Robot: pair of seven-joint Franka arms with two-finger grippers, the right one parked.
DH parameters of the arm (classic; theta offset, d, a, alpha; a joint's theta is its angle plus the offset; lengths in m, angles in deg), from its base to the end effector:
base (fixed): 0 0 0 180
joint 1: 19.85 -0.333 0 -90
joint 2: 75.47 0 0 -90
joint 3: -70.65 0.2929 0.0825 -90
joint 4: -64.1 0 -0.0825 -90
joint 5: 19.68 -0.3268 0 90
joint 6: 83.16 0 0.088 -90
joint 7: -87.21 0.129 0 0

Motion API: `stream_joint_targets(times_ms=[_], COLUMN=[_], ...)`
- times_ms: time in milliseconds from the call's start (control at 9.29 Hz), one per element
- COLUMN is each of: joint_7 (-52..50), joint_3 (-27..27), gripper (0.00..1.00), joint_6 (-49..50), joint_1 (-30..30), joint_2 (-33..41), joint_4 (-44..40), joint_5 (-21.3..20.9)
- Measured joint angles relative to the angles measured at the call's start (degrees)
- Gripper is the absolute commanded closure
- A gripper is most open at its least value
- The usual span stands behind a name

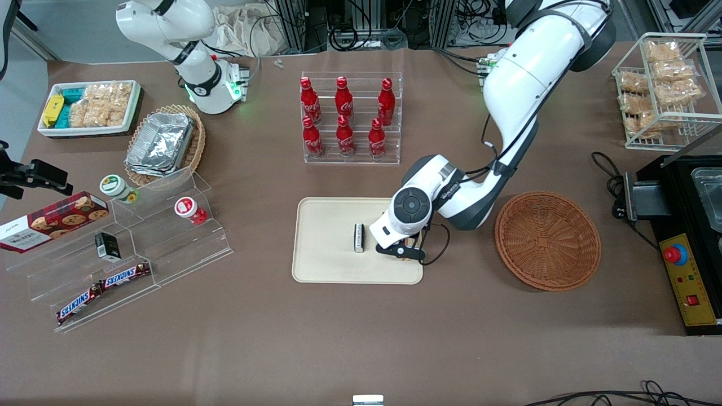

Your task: Place sandwich from basket to tray

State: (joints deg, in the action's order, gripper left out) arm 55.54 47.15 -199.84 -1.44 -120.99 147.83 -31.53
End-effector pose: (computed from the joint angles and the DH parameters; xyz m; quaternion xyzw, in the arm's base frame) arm 0.5091 -0.3823 0.2203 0.9905 -0.0982 -0.0963 0.0028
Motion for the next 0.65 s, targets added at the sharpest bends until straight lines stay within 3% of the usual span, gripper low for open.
stream_joint_targets(times_ms=[646], joint_7=[-0.1], joint_3=[0.0], gripper=[0.01], joint_6=[3.2], joint_1=[-0.6], joint_2=[1.1], joint_4=[-1.9], joint_5=[-0.4])
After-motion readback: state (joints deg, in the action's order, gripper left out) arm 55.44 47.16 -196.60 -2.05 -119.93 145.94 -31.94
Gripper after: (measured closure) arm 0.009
